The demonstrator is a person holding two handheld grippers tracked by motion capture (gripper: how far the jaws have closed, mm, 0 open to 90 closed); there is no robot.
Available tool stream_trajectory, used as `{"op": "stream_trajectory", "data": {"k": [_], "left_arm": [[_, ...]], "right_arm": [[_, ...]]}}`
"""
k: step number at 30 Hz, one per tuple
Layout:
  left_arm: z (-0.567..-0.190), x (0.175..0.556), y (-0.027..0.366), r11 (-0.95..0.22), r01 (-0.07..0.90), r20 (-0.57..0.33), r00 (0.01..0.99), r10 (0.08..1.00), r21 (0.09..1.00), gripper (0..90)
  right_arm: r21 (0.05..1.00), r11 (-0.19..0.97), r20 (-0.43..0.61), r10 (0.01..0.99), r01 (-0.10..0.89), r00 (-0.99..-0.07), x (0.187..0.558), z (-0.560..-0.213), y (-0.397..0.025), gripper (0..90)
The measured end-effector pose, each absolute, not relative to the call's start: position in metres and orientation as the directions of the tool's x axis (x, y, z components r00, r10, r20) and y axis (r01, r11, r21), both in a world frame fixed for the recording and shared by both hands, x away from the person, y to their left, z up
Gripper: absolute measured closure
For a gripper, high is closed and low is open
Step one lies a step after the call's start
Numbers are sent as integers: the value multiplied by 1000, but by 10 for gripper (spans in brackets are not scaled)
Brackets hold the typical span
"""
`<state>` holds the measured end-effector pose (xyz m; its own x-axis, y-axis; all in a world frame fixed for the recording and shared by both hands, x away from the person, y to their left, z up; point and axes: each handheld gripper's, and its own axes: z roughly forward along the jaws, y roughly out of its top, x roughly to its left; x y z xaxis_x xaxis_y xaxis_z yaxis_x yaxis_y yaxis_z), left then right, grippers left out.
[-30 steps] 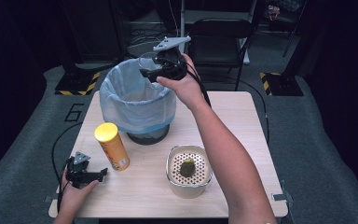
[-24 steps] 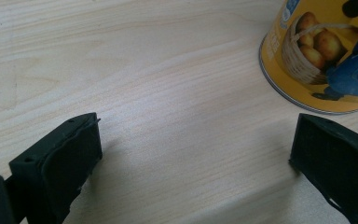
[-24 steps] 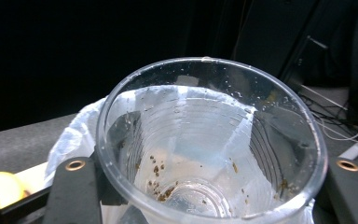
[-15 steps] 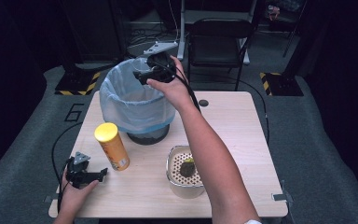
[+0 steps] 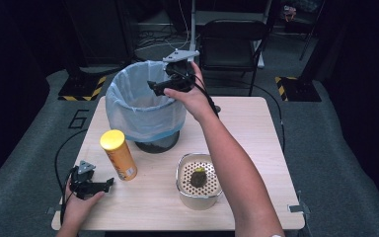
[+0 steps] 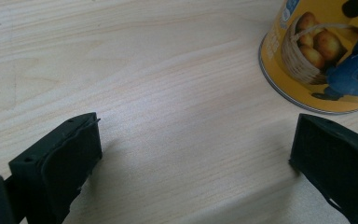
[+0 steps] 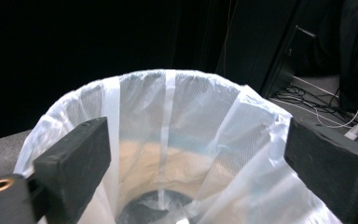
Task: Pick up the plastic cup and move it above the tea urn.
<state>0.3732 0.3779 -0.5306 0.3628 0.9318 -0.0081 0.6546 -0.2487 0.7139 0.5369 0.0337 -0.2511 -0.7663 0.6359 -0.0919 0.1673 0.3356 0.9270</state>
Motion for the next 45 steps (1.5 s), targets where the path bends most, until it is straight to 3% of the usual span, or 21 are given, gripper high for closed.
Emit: {"op": "stream_trajectory", "data": {"k": [2,8,16,34,40,45], "left_arm": [[-531,372,377,-249,657,-16,369,929,712,15],[-532,373,377,-255,638,-3,374,927,726,13],[-532,372,377,-252,644,-6,371,929,722,10],[-532,371,377,-266,626,-6,398,918,733,28],[-527,370,383,-177,654,-113,376,920,736,44],[-514,366,383,-154,605,-134,403,905,781,43]], "right_arm": [[935,312,-72,632,169,-771,531,-250,24,147],[943,291,-59,622,161,-781,518,-251,-12,188],[921,353,-93,608,164,-789,496,-267,-50,198],[882,427,-176,693,201,-699,438,-321,-129,214],[883,404,-153,729,239,-667,426,-348,-153,214],[898,349,-118,778,267,-617,417,-372,-172,214]]}}
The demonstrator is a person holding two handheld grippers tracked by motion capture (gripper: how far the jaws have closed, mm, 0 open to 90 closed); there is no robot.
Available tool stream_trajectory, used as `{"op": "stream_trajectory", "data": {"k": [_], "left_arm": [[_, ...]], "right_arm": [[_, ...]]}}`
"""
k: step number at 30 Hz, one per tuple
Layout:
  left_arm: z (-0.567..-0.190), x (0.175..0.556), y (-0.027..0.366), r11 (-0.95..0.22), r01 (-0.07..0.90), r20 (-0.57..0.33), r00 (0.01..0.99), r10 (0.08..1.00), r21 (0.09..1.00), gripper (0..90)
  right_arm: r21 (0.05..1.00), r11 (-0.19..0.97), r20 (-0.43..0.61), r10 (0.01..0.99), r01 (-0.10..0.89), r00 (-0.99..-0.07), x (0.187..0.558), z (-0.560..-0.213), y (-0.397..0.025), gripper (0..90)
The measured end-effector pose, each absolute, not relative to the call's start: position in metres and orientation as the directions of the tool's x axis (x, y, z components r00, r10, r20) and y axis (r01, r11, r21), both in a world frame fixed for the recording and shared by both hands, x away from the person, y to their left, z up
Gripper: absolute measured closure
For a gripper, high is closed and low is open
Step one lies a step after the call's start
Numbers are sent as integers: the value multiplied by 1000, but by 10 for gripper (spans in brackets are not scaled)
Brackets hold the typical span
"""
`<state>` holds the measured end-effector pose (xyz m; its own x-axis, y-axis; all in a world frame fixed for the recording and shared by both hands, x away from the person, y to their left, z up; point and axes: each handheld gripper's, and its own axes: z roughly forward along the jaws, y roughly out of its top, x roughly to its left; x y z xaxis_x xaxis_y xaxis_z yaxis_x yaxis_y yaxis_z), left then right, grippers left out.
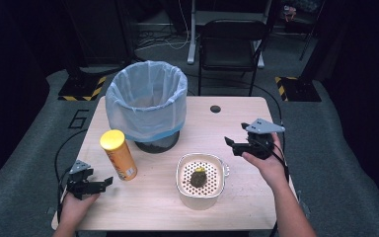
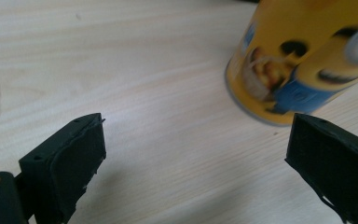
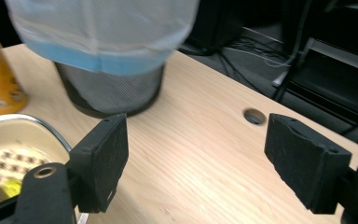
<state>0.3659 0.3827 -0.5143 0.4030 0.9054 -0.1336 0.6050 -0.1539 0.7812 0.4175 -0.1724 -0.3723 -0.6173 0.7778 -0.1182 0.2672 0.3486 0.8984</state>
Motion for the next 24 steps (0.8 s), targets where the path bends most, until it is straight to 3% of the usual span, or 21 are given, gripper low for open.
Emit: {"op": "stream_trajectory", "data": {"k": [8,13,24], "left_arm": [[-489,356,374,-157,509,-132,486,864,846,12],[-481,348,363,-207,442,-87,559,824,873,12],[-482,359,347,-197,436,-108,581,807,878,2]], "right_arm": [[888,296,-64,836,351,-545,408,-417,-202,214],[894,266,-49,858,361,-511,409,-429,-216,213],[873,231,0,880,429,-476,413,-456,-226,214]]}}
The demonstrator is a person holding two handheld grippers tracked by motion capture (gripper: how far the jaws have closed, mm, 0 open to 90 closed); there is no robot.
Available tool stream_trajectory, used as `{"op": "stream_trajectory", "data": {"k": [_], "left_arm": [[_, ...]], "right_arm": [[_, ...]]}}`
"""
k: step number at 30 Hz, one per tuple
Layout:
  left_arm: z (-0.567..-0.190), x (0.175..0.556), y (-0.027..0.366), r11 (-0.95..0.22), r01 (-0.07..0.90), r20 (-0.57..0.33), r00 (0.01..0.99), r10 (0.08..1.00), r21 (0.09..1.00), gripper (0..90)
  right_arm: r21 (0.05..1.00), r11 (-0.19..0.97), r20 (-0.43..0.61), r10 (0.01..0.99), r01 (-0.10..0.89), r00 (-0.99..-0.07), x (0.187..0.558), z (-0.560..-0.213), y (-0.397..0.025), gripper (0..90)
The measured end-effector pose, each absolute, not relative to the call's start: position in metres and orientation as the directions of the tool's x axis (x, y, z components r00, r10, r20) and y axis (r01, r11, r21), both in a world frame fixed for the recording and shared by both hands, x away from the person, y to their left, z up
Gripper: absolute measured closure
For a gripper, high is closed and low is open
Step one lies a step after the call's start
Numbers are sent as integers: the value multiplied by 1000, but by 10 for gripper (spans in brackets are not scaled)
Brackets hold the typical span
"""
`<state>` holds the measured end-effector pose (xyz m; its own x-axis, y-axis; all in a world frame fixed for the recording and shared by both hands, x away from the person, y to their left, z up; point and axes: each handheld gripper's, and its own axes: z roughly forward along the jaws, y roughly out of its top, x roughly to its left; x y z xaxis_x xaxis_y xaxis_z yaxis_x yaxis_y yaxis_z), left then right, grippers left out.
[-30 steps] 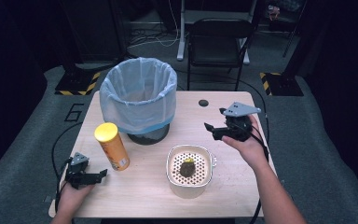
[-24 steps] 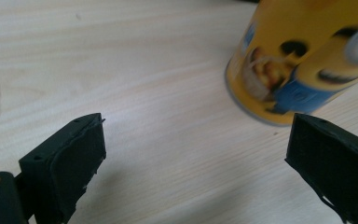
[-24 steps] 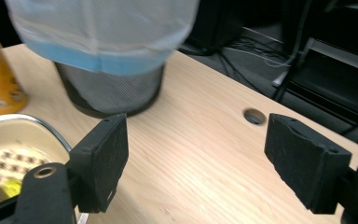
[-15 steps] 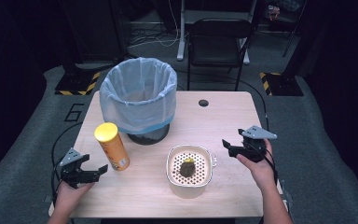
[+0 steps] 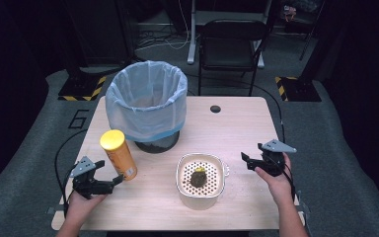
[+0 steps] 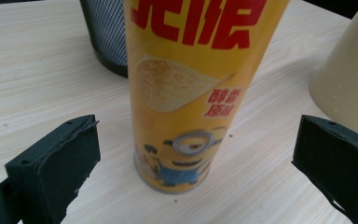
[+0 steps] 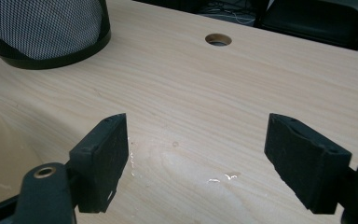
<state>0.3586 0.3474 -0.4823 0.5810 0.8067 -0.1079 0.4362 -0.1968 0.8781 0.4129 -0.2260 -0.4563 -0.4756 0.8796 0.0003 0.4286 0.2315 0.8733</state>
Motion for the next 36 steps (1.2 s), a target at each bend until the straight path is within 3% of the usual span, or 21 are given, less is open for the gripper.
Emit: {"op": "stream_trajectory", "data": {"k": [5,17,20,25,36], "left_arm": [[-484,367,337,-180,470,-124,545,829,864,6],[-491,380,325,-175,448,-103,530,842,876,26],[-493,384,323,-167,456,-121,537,835,874,52],[-493,380,322,-201,425,-63,530,845,883,226],[-488,376,318,-249,406,-12,540,841,879,240]], "right_arm": [[871,216,20,882,441,-472,413,-462,-230,214],[851,210,26,898,481,-440,401,-474,-235,229],[849,212,22,901,485,-433,397,-476,-240,233],[846,197,25,913,495,-406,395,-480,-245,237],[832,239,6,899,501,-438,394,-490,-241,244]]}}
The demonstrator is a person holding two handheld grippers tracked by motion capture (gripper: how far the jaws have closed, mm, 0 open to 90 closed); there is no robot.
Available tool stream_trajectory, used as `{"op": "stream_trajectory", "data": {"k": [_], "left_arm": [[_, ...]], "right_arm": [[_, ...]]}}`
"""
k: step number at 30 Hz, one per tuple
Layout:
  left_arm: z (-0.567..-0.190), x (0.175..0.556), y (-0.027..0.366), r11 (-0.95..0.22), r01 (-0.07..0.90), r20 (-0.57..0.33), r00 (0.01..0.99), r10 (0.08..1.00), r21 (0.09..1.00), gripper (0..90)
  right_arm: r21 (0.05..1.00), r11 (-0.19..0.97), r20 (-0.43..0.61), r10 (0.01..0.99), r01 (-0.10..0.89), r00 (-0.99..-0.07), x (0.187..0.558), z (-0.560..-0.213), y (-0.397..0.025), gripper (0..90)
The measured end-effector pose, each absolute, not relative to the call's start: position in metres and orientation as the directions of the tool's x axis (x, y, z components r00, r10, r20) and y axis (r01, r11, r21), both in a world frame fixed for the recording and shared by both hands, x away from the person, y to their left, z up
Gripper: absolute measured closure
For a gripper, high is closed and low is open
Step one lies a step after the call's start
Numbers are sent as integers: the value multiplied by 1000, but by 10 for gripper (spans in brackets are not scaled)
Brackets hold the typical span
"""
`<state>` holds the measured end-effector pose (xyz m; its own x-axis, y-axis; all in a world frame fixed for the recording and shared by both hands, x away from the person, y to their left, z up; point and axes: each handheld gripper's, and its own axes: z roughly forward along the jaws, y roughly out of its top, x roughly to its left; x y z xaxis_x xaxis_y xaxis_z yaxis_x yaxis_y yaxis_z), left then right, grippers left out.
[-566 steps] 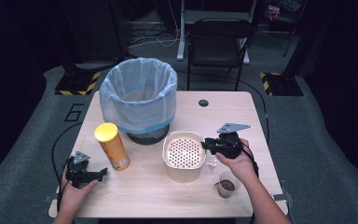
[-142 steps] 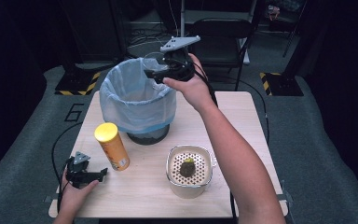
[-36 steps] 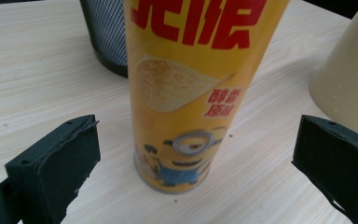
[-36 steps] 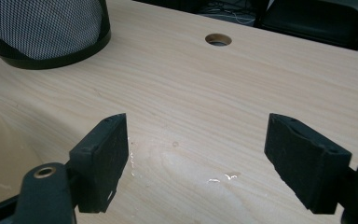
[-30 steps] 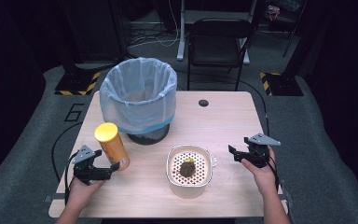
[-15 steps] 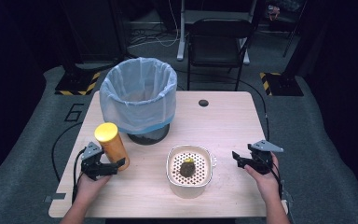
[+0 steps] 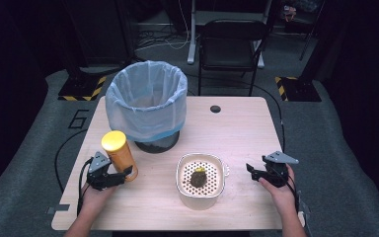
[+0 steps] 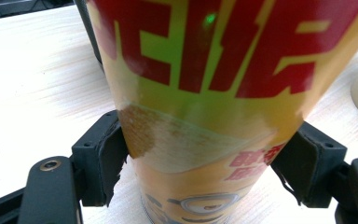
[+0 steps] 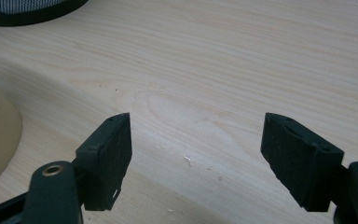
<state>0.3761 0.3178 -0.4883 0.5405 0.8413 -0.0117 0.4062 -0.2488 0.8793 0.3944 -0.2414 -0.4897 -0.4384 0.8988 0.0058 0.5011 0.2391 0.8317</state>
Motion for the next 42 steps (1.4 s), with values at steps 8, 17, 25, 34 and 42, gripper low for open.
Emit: {"op": "stream_trajectory", "data": {"k": [8,17,25,34,42], "left_arm": [[-468,370,318,-250,391,-10,554,832,886,240],[-428,365,317,-222,412,-54,562,826,884,240],[-391,369,313,-240,416,-59,588,806,877,240],[-346,367,304,-268,416,-53,617,785,869,240],[-310,368,297,-273,412,-60,637,769,869,240]], "right_arm": [[821,259,-4,894,508,-448,396,-496,-238,244],[814,265,3,888,517,-460,398,-501,-242,244],[804,274,7,883,528,-469,399,-505,-242,244],[797,292,-3,878,530,-479,402,-508,-239,244],[788,289,6,879,544,-476,403,-513,-239,244]]}}
